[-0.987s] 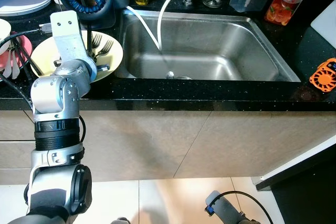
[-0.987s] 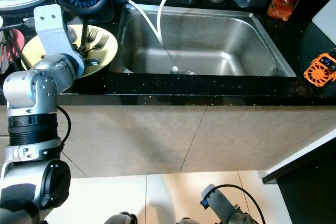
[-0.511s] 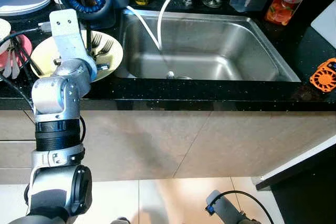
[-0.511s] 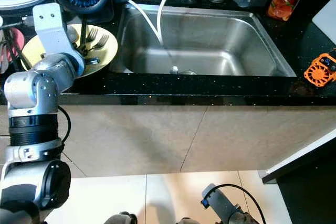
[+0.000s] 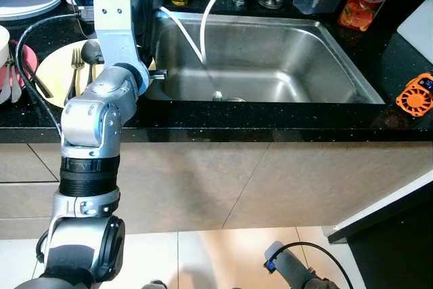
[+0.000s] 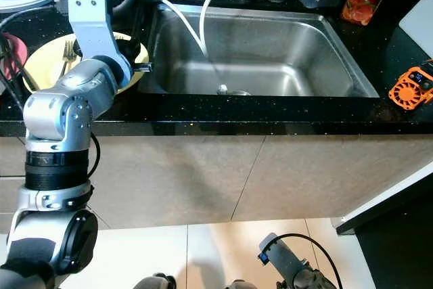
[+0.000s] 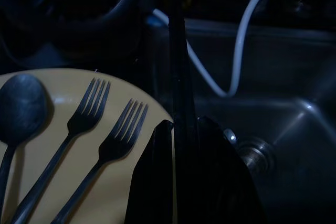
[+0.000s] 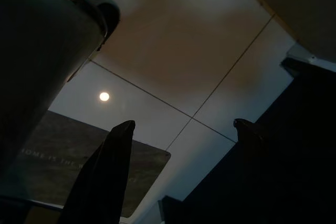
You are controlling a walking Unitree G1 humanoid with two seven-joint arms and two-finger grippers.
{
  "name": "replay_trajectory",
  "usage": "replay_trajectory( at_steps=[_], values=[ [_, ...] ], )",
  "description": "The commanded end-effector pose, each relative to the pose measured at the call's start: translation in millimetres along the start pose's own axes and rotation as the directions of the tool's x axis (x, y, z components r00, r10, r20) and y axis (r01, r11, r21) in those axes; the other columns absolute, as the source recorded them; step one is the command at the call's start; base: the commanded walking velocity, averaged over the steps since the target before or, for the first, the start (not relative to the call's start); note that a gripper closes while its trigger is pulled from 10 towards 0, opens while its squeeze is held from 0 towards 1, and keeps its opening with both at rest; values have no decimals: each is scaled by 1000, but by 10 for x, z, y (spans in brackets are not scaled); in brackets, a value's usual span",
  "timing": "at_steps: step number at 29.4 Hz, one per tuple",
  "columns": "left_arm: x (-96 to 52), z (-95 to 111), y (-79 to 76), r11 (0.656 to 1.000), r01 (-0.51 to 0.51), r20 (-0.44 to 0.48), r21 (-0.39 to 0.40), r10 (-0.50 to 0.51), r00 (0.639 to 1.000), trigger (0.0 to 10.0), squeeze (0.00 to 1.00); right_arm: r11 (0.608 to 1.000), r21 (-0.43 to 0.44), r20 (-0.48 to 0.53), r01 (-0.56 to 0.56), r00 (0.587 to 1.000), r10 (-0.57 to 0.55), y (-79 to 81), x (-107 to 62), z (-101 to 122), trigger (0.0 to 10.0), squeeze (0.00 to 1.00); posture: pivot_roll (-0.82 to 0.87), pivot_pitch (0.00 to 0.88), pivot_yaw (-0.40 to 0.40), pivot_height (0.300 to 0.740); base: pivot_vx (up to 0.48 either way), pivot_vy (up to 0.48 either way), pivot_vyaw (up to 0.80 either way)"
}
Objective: Kitchen organization
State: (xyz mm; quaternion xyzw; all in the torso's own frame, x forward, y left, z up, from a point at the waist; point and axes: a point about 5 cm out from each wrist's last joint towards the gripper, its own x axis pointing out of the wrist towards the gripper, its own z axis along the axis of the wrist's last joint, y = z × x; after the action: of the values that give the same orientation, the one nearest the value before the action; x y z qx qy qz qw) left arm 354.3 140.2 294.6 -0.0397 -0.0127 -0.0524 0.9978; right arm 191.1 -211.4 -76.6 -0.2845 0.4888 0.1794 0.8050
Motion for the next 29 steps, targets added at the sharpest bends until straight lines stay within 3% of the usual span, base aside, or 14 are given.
replay_trajectory(
  at_steps=[1,6,7,9,11,13,14,15,16,18,19,20,26,29],
  values=[
    [4,11,-92,998,60,25,-15,-59,998,0,0,999,33,-11,32,999,-32,-56,-13,-50,10000,0,89,96,-84,740,0,0,0],
    [-23,63,-172,988,153,86,-21,-151,985,549,0,980,161,20,113,993,-118,-211,-30,13,10000,0,89,92,-84,740,0,0,0],
    [-62,99,-244,964,257,138,-64,-247,959,3176,0,940,304,50,154,983,-177,-351,-56,59,10000,0,86,87,-80,740,0,0,0],
    [-79,112,-266,953,294,159,-77,-279,947,3765,0,920,364,69,146,981,-184,-389,-64,80,10000,0,86,87,-80,740,0,0,0],
    [-129,137,-305,923,372,204,-98,-347,915,6078,0,884,467,204,-20,975,-86,-365,-71,194,10000,0,83,82,-75,740,0,0,0],
    [-148,144,-312,917,388,219,-94,-361,906,7569,0,874,472,281,-119,959,-21,-327,-78,256,10000,0,82,81,-75,740,0,0,0],
    [-170,154,-326,906,412,235,-99,-381,894,9137,0,870,445,351,-211,935,48,-287,-91,308,10000,0,82,81,-75,740,0,0,0],
    [-170,154,-326,906,412,235,-99,-381,894,9137,0,870,445,351,-211,935,48,-287,-91,308,10000,0,82,81,-75,740,0,0,0],
    [-239,183,-385,864,491,276,-114,-447,851,10000,0,819,394,496,-417,847,193,-246,-147,404,10000,0,82,80,-77,740,0,0,0],
    [-264,191,-406,846,519,289,-122,-470,834,10000,0,794,376,541,-477,809,229,-247,-172,435,10000,0,82,80,-77,740,0,0,0],
    [-300,194,-426,820,560,313,-117,-505,804,10000,0,734,334,640,-592,714,285,-289,-241,518,10000,0,80,83,-78,740,0,0,0],
    [-300,194,-426,820,560,313,-117,-505,804,10000,0,734,334,640,-592,714,285,-289,-241,518,10000,0,80,83,-78,740,0,0,0],
    [-431,173,-445,700,699,406,-145,-602,688,10000,0,564,83,843,-822,359,400,-420,-533,796,10000,0,68,90,-75,740,0,0,0],
    [-458,162,-441,672,724,424,-155,-617,663,10000,0,544,28,853,-839,303,424,-407,-570,850,10000,0,68,91,-74,740,0,0,0]
  ],
)
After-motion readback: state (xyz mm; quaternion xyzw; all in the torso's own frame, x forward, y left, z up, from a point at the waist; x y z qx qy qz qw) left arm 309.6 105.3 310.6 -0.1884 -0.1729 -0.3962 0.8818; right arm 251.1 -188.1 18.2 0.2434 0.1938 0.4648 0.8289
